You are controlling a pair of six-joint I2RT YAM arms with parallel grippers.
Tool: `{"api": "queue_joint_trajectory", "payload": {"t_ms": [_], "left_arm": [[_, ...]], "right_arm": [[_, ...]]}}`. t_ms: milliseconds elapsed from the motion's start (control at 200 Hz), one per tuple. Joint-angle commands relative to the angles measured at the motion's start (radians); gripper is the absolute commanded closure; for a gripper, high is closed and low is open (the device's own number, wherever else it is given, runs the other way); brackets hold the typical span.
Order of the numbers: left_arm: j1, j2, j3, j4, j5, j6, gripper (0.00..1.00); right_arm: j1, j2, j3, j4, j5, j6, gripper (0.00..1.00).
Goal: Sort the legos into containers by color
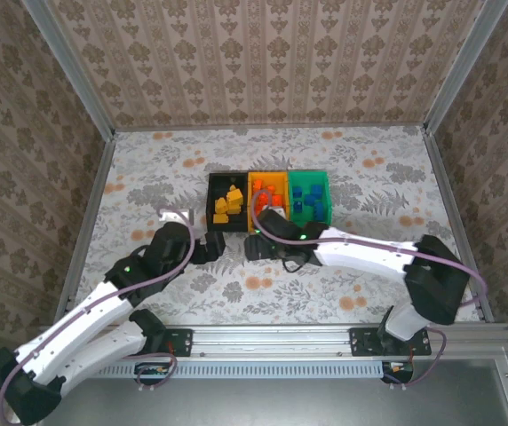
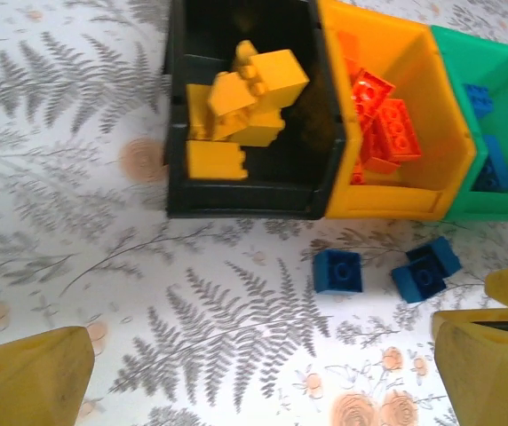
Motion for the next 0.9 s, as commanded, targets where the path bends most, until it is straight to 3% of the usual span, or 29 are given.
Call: {"api": "queue_joint_trajectory", "payload": {"t_ms": [0, 240, 490, 755, 895], "left_arm": [[0.015, -0.056, -0.035, -0.088, -0.037, -0.037, 0.0], [0.023, -0.091, -0.056, -0.102, -0.022, -0.037, 0.0], [0.028, -0.117, -0.071, -0.099, -0.014, -0.043, 0.0], [0.03, -0.161, -0.071, -0.118, -0.029, -0.035, 0.0], [0.032, -0.161, -0.068, -0.123, -0.031, -0.033, 0.0]], "right_arm": [[0.03, 0.113, 0.098, -0.036, 0.069, 0.065, 0.17], [0.03, 0.296, 0.241, -0.133, 0.185, 0.136, 0.23], [0.026, 0.424, 0.336, -0.208, 0.193, 0.146, 0.33], [0.014, 0.455, 0.331, -0.165, 0.179, 0.125, 0.48], [0.006, 0.455, 0.317, -0.123, 0.17, 0.106, 0.47]]}}
